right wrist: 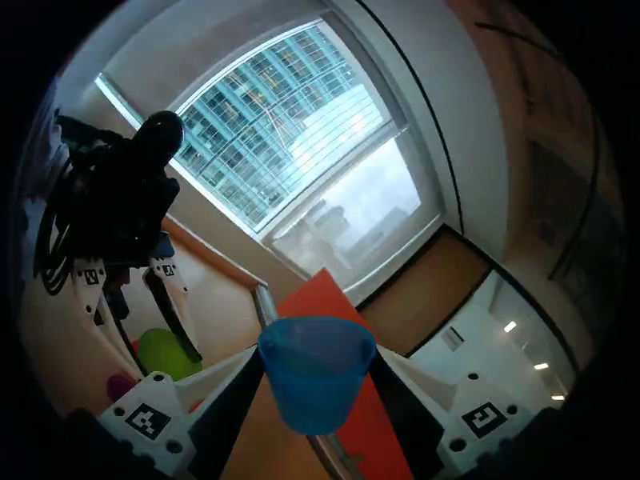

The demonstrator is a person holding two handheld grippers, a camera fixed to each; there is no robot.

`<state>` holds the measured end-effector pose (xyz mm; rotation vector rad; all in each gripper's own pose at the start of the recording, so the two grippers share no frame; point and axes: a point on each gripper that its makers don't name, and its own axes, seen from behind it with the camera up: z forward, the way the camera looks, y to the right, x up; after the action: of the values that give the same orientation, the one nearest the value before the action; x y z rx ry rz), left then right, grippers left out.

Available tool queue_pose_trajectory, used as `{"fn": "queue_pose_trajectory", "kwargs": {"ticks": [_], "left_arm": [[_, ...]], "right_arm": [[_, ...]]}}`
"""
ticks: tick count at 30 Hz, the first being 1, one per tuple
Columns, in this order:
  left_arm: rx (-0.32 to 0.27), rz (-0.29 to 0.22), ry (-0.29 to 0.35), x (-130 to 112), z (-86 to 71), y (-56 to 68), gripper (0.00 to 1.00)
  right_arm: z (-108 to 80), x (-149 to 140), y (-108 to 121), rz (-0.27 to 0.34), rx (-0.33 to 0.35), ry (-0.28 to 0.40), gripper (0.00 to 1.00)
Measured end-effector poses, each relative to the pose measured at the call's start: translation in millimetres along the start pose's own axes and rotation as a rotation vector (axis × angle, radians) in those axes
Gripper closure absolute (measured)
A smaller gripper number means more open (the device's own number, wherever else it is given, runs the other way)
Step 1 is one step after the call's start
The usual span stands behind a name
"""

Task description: Pour water

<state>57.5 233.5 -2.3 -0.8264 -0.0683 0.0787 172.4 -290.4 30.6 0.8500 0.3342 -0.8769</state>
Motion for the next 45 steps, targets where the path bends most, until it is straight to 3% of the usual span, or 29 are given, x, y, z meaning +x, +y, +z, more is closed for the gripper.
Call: {"fn": "queue_pose_trajectory", "kwargs": {"ticks": [19, 45], "left_arm": [[-0.016, 0.001, -0.004, 0.1, 8.9, 2.6, 0.10], [-0.027, 0.003, -0.001, 3.8, 9.4, 6.9, 0.10]], "right_arm": [[9.1, 7.1, 0.9, -0.192, -0.016, -0.021, 0.09], [12.8, 11.3, 13.6, -0.306, -0.049, -0.023, 0.10]]}}
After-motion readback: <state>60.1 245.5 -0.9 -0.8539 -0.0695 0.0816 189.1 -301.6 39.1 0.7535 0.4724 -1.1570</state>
